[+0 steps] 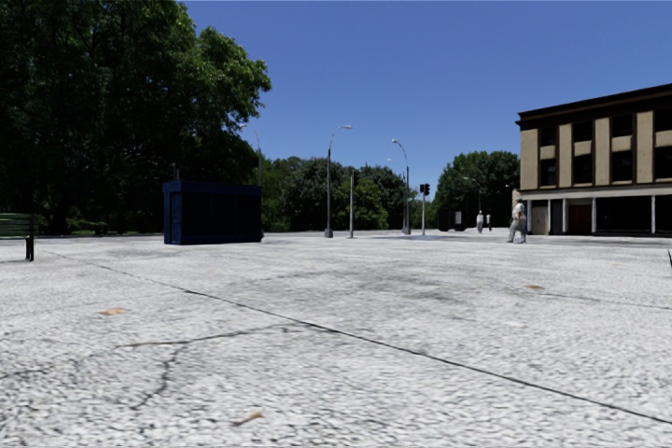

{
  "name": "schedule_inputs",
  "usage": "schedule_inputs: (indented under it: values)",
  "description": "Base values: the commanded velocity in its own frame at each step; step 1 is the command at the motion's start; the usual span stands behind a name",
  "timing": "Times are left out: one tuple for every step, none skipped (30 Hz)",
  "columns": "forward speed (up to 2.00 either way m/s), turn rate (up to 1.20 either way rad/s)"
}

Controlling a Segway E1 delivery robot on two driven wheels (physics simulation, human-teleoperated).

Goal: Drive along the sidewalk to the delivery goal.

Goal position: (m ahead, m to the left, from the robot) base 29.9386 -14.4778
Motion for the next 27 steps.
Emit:
schedule_inputs:
  values:
    - [2.0,0.0]
    - [2.0,0.0]
    - [2.0,0.0]
    - [2.0,0.0]
    - [2.0,0.0]
    - [2.0,0.0]
    - [2.0,0.0]
    - [2.0,0.0]
    - [2.0,0.0]
    - [2.0,0.0]
    - [2.0,0.0]
    - [2.0,0.0]
    - [2.0,0.0]
    - [2.0,0.0]
    - [2.0,0.0]
    - [2.0,0.0]
    - [2.0,0.0]
    - [2.0,0.0]
    - [2.0,0.0]
    - [2.0,0.0]
    - [2.0,0.0]
    - [2.0,0.0]
    - [2.0,0.0]
    - [2.0,0.0]
    - [2.0,0.0]
    - [2.0,0.0]
    - [2.0,0.0]
